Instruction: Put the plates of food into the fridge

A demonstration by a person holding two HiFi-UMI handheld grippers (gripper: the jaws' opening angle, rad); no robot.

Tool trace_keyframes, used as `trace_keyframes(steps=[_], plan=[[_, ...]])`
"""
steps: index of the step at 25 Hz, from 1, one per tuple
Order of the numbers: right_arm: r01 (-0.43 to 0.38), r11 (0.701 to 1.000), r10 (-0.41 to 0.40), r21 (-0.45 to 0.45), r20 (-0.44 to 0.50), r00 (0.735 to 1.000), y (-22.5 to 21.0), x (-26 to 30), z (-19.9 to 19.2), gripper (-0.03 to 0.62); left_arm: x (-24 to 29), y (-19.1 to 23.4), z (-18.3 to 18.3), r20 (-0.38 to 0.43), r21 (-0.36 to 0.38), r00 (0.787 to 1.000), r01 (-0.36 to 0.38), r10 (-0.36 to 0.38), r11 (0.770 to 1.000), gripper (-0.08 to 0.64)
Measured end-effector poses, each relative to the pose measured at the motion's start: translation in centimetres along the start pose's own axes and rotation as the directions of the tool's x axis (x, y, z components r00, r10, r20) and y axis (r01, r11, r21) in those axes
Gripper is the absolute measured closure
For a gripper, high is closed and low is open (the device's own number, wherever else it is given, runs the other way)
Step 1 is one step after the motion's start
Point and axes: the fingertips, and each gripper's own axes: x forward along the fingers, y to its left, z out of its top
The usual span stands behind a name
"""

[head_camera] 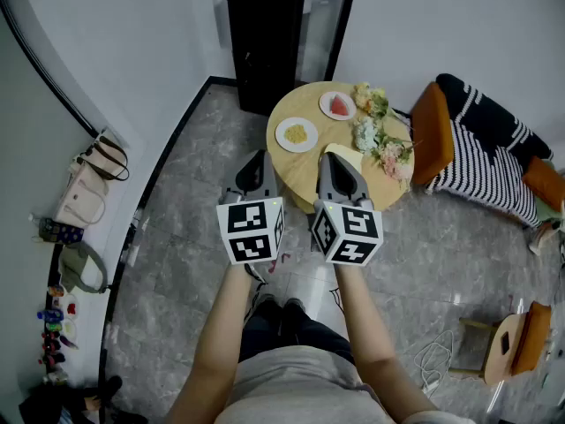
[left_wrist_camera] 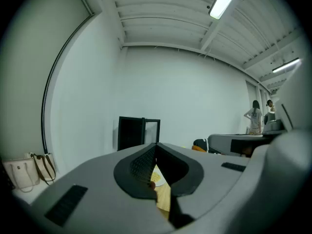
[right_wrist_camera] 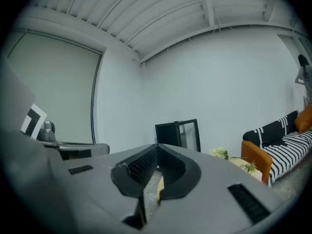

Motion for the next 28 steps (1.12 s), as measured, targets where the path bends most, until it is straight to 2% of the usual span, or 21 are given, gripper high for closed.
trace_keyframes(steps=[13, 17, 23, 28], plan=[[0.008, 1.000, -0.008, -0.006, 0.005, 1.000, -0.3, 0.2, 0.4, 0.580, 0.3, -0.3, 0.7, 0.009, 0.009, 1.000, 0.013, -0.013, 1.000, 0.552], [0.017, 1.000, -0.017, 0.019, 0.004, 1.000, -0.5, -0.2, -0.1, 0.580, 0.1, -0.4, 0.2, 0.001, 0.000, 1.000, 0.017, -0.017, 1.000, 0.552], [0.070, 0.994, -0.069, 0.079, -0.024, 0.997, -3.6, -1.4, -1.8, 0.578, 0.6, -2.1, -1.8, -0.048, -0.022, 0.998, 0.041, -0.042, 0.999, 0.552], [0.108, 0.981, -0.103, 0.163, -0.039, 0.994, -7.6, -3.5, -3.1, 0.578, 0.9, -4.6, -4.2, -0.094, -0.066, 0.992, 0.077, -0.083, 0.995, 0.552]])
